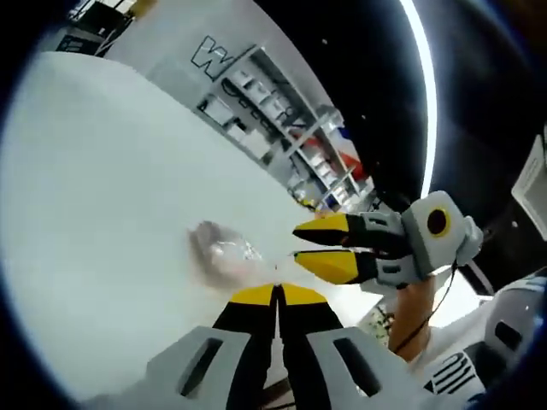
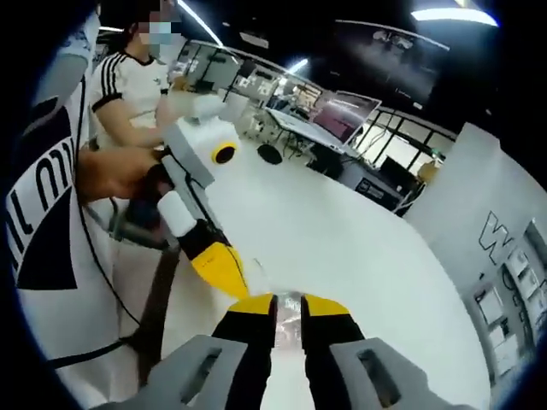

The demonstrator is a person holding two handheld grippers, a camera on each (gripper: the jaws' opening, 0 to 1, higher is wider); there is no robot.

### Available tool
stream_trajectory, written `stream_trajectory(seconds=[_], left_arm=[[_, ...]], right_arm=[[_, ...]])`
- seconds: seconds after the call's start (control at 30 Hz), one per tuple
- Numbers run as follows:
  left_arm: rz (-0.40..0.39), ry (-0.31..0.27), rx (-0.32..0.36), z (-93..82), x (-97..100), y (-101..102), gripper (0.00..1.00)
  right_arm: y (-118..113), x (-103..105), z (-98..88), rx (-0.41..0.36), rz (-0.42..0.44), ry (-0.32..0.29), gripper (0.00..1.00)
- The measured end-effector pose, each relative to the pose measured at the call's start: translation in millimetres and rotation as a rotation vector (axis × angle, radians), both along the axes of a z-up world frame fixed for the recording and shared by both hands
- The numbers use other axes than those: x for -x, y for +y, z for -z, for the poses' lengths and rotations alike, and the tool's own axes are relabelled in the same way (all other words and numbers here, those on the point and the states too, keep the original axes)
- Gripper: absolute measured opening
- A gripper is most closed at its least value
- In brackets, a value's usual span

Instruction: Open the resealable bag by pulling the two sides of the seal apart until the entire bag opening is separated and visibly accessible.

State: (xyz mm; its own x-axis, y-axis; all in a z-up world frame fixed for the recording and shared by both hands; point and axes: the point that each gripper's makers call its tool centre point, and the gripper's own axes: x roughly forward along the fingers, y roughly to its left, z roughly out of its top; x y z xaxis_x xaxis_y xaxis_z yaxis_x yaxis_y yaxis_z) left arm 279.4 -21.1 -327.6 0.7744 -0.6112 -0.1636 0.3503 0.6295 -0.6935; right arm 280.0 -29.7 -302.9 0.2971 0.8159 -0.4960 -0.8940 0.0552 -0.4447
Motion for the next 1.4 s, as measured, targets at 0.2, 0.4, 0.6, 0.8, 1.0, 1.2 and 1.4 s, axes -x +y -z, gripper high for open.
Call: stream_trajectory(seconds=[0.2, 0.4, 0.6, 0.8, 1.0, 1.2, 1.4], left_arm=[[0.001, 0.000, -0.010, 4.1, 8.7, 0, 0.01], [0.012, -0.001, -0.034, 6.8, 12.2, 0, 0.01], [0.026, 0.006, -0.048, 10.6, 15.1, -3, 0.01], [0.018, 0.000, -0.063, 8.7, 14.6, -2, 0.01], [0.015, -0.015, -0.065, 4.6, 12.6, -1, 0.01], [0.022, -0.012, -0.073, 6.6, 12.5, -1, 0.01], [0.018, -0.012, -0.085, 8.2, 13.1, 0, 0.01]], right_arm=[[7, 8, 9.9, -0.017, -0.001, 0.033, 0.09], [10, -5, 20.2, 0.008, 0.037, -0.017, 0.08], [7, -19, 19.8, 0.016, 0.099, -0.104, 0.04], [10, -15, 9.7, -0.090, 0.114, -0.011, 0.00], [11, -7, 12.6, -0.088, 0.090, 0.029, 0.07], [10, -11, 30.5, -0.012, 0.104, 0.038, 0.03], [9, -33, 7.6, -0.084, 0.170, -0.171, 0.00]])
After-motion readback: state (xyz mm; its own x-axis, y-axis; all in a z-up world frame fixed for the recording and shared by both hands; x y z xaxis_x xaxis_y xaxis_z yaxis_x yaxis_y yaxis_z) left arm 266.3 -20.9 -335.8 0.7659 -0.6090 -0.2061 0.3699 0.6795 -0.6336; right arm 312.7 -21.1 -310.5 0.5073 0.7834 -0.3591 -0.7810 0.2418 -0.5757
